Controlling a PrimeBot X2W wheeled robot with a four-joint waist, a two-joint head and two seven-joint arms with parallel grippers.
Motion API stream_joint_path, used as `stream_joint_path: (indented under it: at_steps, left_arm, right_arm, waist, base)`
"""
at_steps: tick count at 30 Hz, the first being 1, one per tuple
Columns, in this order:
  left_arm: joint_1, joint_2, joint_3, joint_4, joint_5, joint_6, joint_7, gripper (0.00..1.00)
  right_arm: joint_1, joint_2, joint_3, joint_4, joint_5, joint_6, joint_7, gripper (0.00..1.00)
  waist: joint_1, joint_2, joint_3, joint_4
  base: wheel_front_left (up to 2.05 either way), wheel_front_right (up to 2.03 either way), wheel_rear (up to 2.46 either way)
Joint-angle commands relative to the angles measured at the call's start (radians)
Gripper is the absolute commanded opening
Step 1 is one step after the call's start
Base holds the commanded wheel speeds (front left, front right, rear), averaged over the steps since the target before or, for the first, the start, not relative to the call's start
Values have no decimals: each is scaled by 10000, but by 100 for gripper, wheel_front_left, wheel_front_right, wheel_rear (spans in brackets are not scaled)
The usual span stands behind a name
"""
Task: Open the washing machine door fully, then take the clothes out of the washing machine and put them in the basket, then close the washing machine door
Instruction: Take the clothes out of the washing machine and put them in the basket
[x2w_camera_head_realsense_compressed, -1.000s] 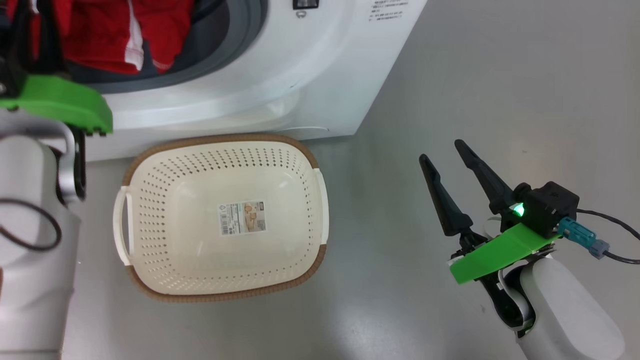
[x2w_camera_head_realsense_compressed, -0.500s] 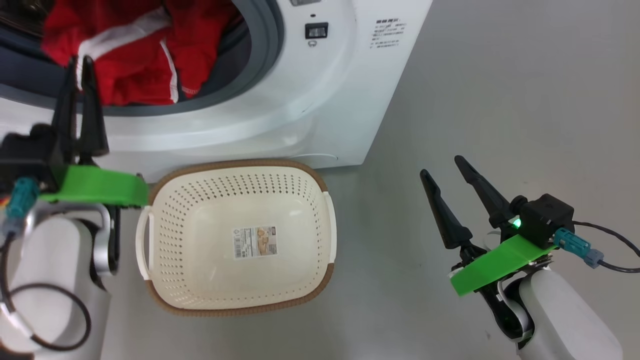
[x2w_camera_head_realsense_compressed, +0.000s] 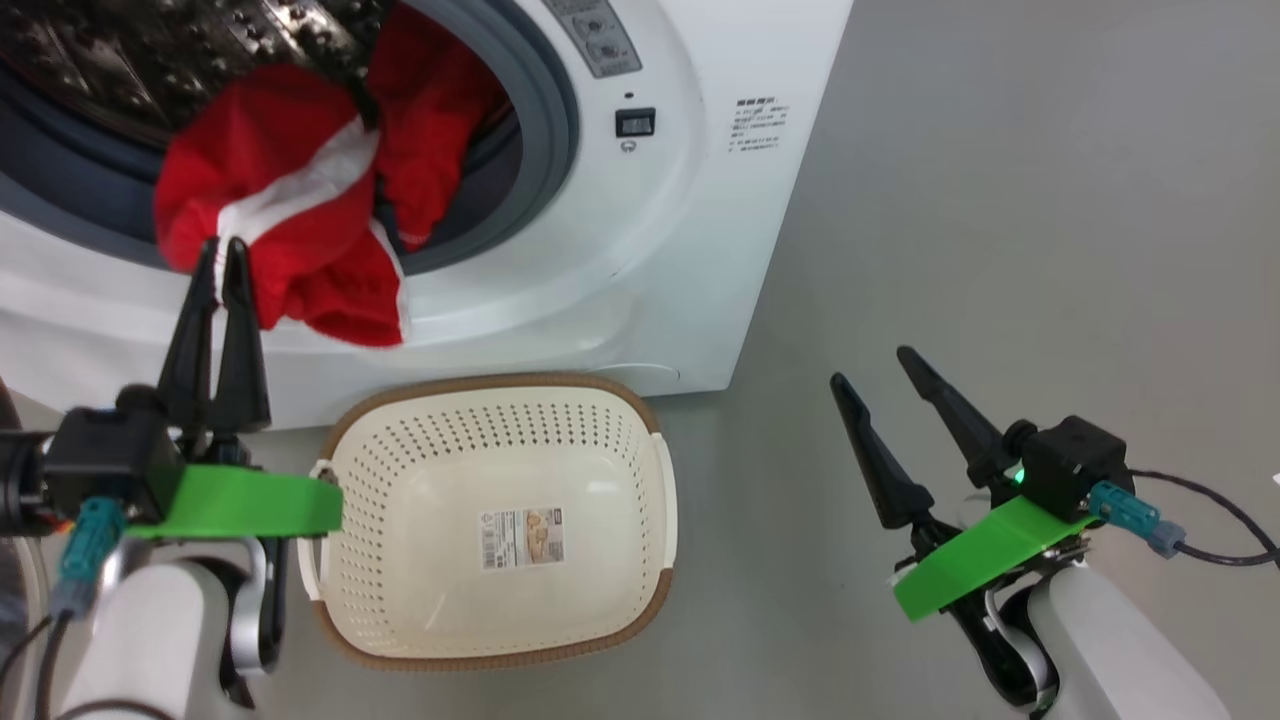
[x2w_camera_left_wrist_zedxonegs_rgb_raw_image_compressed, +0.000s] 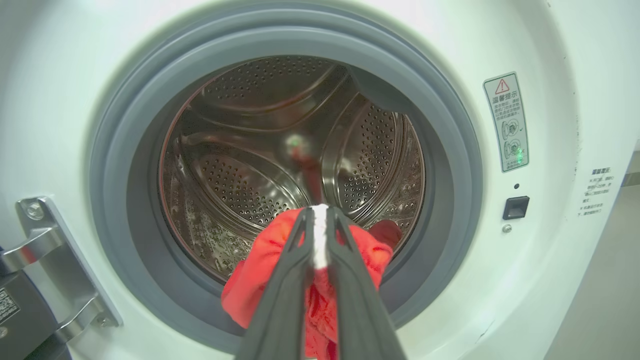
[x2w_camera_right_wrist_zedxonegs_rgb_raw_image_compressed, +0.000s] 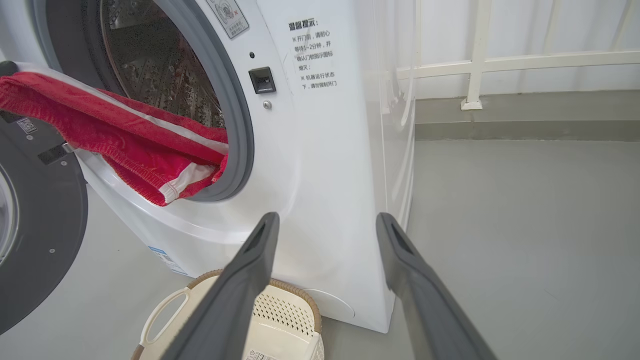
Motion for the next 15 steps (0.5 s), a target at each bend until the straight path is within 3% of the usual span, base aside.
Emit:
stream_joint_path:
  at_steps: [1,2,9,15]
  left_arm:
    - [117,295,302,-456,-105,119,75,0]
    - [648,238,249,-1223,-121,274,266,0]
    - [1555,156,138,-2430,-217,486,698,0]
    - [1981,-48,-26,-2514,-500,477,949,0]
  right_arm:
    - [267,31,196,-169,60,4,-65,100]
    - [380,14,218,-97,81,4,-65,100]
    - [554,-14,200,-89,103,4,-65,100]
    - [618,19,243,-135,83,4,-65,100]
  waist:
    - [0,0,-218,-17]
    - [0,0,-509,-29]
    - [0,0,-849,-28]
    - [0,0,-792,-21]
  base:
    - [0,0,0]
    - [0,0,0]
    - [0,0,0]
    - [0,0,0]
